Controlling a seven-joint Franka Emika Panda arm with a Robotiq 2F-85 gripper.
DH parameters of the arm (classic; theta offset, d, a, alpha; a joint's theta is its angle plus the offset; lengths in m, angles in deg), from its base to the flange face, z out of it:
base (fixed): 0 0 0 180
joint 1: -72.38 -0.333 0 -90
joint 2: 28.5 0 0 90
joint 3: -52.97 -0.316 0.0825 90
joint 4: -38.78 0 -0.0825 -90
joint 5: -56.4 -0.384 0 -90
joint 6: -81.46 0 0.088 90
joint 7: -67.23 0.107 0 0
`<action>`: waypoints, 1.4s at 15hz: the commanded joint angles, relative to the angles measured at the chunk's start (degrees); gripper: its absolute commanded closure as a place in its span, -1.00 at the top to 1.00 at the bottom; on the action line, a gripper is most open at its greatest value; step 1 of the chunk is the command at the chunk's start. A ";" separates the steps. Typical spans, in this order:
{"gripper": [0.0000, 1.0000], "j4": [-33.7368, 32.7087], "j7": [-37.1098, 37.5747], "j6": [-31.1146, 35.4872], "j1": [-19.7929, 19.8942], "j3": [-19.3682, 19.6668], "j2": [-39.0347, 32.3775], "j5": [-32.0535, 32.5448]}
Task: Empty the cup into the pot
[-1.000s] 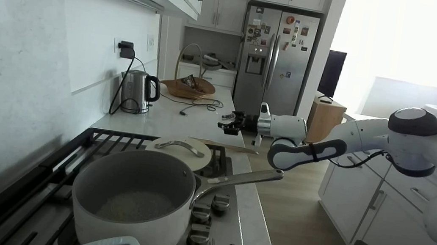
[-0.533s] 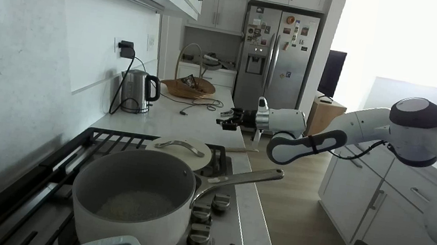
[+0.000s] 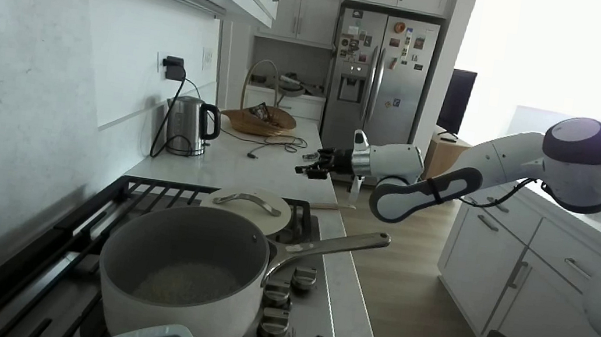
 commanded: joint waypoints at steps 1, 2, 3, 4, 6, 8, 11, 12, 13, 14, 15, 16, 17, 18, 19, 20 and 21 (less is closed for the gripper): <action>1.00 2.57 2.70 1.06 -1.32 2.39 5.98 -1.21; 1.00 2.77 2.77 0.90 -1.47 2.41 6.31 -1.11; 1.00 2.82 2.71 0.90 -1.64 2.43 6.52 -1.06; 1.00 2.94 2.70 0.90 -1.80 2.46 6.77 -1.06; 1.00 3.29 2.70 0.91 -1.86 2.36 7.07 -0.97; 1.00 3.24 2.64 0.90 -2.03 2.40 7.21 -0.95; 1.00 3.39 2.74 0.91 -2.02 2.41 8.04 -1.00; 1.00 3.64 2.78 0.91 -1.70 2.01 8.26 -0.87; 1.00 3.89 2.82 0.91 -1.37 1.62 8.70 -0.75; 1.00 3.97 2.88 0.87 -1.21 1.44 9.27 -0.76; 1.00 3.98 2.85 0.77 -0.99 1.14 9.82 -0.69; 1.00 4.17 2.91 0.71 -0.80 0.91 10.71 -0.67; 1.00 4.17 2.77 0.65 -0.74 0.88 12.00 -0.59; 1.00 4.44 2.76 0.59 -0.66 0.84 13.30 -0.52; 1.00 4.82 2.78 0.57 -0.75 1.20 15.31 -0.56; 1.00 6.25 -0.33 0.57 -0.45 0.91 17.30 -3.38; 1.00 6.80 -0.66 0.56 -0.53 1.35 19.58 -3.96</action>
